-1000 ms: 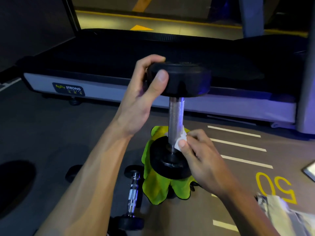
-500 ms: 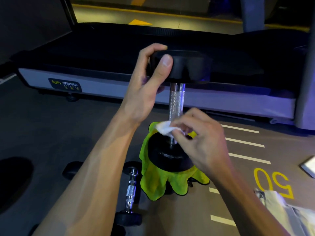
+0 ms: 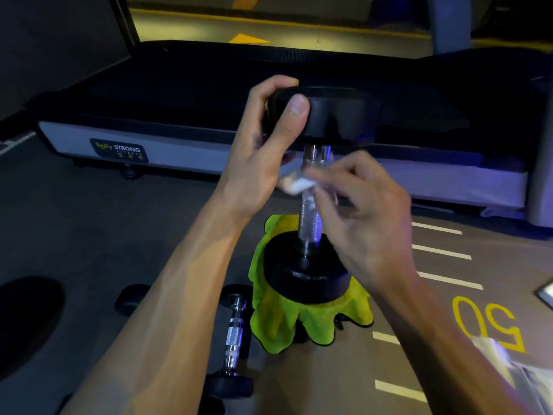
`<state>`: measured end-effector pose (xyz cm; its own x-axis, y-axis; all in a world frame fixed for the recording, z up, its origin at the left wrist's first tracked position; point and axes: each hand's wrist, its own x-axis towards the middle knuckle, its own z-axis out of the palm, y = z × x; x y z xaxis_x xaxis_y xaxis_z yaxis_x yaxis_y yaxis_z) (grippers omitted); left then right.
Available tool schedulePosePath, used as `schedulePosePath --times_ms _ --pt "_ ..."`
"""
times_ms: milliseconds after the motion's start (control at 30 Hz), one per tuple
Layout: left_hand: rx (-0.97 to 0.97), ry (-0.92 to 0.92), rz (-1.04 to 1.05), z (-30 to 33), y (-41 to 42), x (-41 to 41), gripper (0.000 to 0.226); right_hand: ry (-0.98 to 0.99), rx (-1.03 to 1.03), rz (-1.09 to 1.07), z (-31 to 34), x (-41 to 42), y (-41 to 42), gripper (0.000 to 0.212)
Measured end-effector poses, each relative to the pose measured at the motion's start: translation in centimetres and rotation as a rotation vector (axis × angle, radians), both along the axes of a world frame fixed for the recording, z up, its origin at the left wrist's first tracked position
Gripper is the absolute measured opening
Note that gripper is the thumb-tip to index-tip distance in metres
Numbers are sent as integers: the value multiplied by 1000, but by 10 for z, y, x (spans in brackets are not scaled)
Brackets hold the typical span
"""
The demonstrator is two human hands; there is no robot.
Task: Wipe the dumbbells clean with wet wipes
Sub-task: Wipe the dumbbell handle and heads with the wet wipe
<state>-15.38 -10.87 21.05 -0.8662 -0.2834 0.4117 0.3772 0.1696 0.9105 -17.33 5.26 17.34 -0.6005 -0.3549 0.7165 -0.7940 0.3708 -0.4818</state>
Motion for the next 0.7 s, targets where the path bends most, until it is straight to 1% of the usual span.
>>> schedulePosePath --times_ms 67,100,167,233,300,467,633,700 --pt "-8 21 6 0 0 0 33 22 -27 -61 0 3 -5 25" --pt "-1 3 9 1 0 0 31 16 -12 -65 -5 7 -3 20" --pt "18 -25 6 0 -2 0 29 12 43 -45 -21 13 3 11" --pt "8 -23 2 -1 -2 -1 30 21 98 -16 -34 17 10 11" --pt "1 -22 2 -1 -3 -2 30 41 132 9 -35 18 12 18" --pt "-29 37 31 -3 -2 -5 34 56 110 -25 -14 2 3 35" --pt "7 -15 6 -2 -4 -3 30 59 301 12 -30 23 13 49" --pt "0 11 8 -2 -3 -3 30 75 301 -20 -22 18 11 51"
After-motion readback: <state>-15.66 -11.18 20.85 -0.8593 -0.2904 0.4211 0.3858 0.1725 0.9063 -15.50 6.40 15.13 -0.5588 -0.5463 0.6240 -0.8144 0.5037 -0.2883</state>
